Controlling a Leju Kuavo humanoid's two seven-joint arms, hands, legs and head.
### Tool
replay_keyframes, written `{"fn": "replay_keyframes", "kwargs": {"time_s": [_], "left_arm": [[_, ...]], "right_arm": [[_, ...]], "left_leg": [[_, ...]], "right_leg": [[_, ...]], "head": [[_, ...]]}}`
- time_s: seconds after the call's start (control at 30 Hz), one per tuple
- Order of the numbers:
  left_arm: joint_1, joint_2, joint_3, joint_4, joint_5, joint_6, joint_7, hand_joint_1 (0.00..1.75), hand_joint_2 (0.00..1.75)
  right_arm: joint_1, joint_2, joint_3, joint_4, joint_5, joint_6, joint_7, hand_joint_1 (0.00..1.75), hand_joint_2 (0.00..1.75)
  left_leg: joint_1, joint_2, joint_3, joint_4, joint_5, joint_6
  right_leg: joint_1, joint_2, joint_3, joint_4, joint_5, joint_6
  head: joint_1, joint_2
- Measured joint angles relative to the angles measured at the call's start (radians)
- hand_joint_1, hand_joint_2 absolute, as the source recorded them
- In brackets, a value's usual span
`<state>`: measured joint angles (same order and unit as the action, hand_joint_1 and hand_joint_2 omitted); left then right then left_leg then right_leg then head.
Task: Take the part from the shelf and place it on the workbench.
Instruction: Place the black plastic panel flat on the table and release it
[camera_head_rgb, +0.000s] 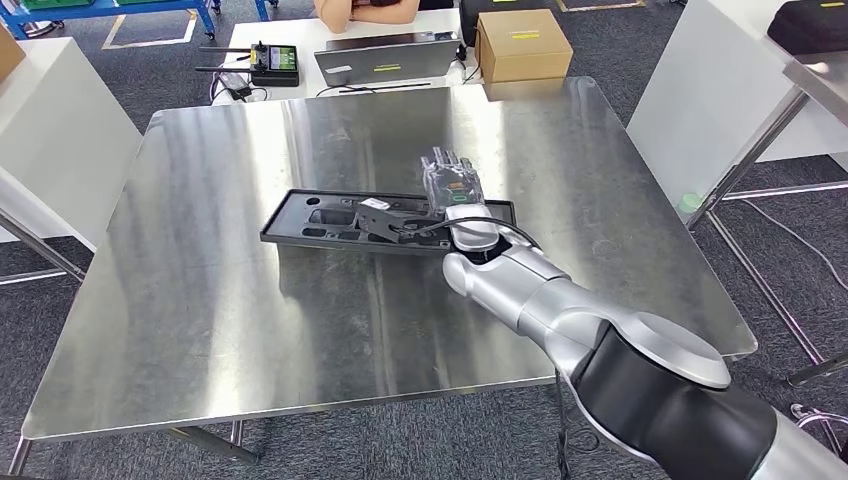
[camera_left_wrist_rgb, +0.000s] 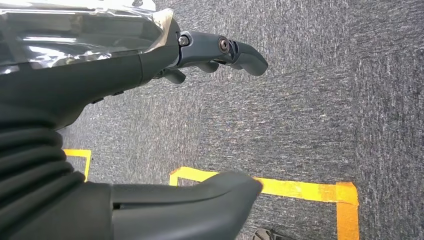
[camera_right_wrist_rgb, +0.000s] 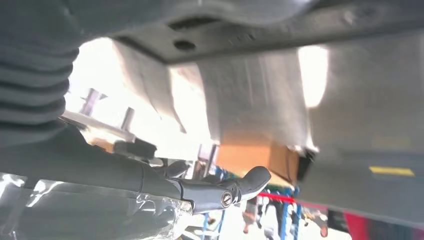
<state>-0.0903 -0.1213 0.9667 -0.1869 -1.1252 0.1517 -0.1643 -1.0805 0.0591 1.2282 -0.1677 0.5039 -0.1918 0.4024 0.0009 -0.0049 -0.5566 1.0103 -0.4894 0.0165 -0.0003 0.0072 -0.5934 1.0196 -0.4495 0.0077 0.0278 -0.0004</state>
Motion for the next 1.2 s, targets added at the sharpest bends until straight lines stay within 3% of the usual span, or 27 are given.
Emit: {"fn": "replay_keyframes", "kwargs": {"time_s": [0.3,0.47,0.6,0.7,0.83,1.0,1.2], "left_arm": [[0.0,-0.001,0.0,0.0,0.003,0.002,0.001,0.0,0.0],[0.0,-0.003,0.002,0.0,0.004,0.003,-0.003,0.0,0.0],[0.0,-0.004,0.006,0.0,0.011,0.003,-0.008,0.0,0.0],[-0.001,-0.005,0.01,0.0,0.019,0.003,-0.012,0.0,0.0],[-0.001,-0.005,0.021,0.0,0.03,0.006,-0.015,0.0,0.0],[-0.001,-0.005,0.036,0.0,0.037,0.012,-0.015,0.0,0.0],[-0.001,-0.007,0.049,0.0,0.048,0.009,-0.03,0.0,0.0]], "right_arm": [[-0.026,0.045,-0.038,-0.021,-0.02,-0.092,-0.07,0.0,0.0],[-0.041,0.07,-0.124,-0.054,-0.115,-0.202,-0.237,0.0,0.0],[-0.041,0.099,-0.277,-0.12,-0.28,-0.185,-0.48,0.0,1.75],[-0.019,0.132,-0.434,-0.198,-0.414,-0.081,-0.668,0.0,1.75],[0.053,0.169,-0.608,-0.345,-0.489,0.086,-0.79,0.0,1.75],[0.239,0.201,-0.728,-0.654,-0.559,0.321,-0.818,0.0,1.75],[0.403,0.208,-0.765,-0.94,-0.649,0.444,-0.81,0.0,1.75]], "left_leg": [[0.0,0.0,0.0,0.0,0.0,0.0],[0.0,0.0,0.0,0.0,0.0,0.0],[0.0,0.0,0.0,0.0,0.0,0.0],[0.0,0.001,0.0,0.0,0.0,0.0],[0.0,0.0,0.0,0.0,0.0,0.0],[0.0,0.0,0.0,0.0,0.0,0.0],[0.0,0.001,-0.001,-0.001,-0.001,0.0]], "right_leg": [[0.0,0.0,0.0,0.0,0.0,0.0],[0.0,0.0,0.0,0.0,0.0,0.0],[0.0,0.0,0.0,0.0,0.0,0.0],[0.0,0.0,0.0,0.0,0.0,0.0],[0.001,0.0,0.0,0.0,0.0,0.0],[0.001,0.0,-0.001,0.0,-0.001,0.0],[0.0,0.001,-0.001,0.0,-0.001,0.0]], "head": [[0.0,0.0],[0.0,0.0],[0.0,0.0],[0.0,0.0],[0.0,0.0],[0.0,0.0],[0.0,0.0]]}}
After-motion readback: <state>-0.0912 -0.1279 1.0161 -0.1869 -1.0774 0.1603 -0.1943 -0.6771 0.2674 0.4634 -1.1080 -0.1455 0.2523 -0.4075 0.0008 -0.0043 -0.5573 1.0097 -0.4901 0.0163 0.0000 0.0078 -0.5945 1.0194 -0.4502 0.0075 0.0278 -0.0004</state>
